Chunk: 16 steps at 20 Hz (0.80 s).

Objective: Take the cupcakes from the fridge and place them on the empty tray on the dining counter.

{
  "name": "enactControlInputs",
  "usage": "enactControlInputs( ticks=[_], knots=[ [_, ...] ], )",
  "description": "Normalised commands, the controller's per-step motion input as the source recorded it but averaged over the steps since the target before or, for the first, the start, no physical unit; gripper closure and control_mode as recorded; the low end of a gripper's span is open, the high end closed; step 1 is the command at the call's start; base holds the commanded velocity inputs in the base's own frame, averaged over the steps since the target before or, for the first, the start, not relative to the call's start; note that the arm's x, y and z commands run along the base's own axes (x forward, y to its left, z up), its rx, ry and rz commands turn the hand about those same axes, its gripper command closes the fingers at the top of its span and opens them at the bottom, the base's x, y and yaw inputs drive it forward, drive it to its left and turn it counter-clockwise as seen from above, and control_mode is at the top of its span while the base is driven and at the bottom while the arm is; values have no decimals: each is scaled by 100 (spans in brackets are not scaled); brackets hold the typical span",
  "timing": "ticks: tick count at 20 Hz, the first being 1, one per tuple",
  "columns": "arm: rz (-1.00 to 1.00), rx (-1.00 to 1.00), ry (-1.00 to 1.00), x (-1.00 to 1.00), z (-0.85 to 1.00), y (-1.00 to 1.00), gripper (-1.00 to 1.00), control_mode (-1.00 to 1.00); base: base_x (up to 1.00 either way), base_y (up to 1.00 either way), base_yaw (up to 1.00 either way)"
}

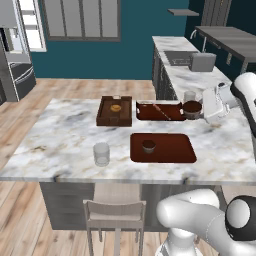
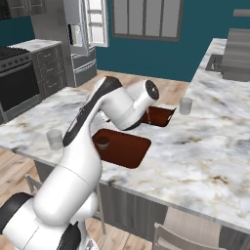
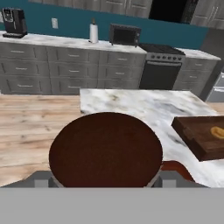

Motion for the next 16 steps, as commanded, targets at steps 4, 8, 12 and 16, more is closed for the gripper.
enactControlInputs(
  ticks=[4, 8, 12, 16],
  knots=[
    [-1, 7, -5, 0, -51, 0, 100, -100, 0, 0, 0],
    [0, 4, -1, 7, -58, 0, 100, -100, 0, 0, 0],
    [0, 6, 0, 13, -46, 0, 100, -100, 0, 0, 0],
    [0, 10, 0, 11, -35, 0, 100, -100, 0, 0, 0]
  ],
)
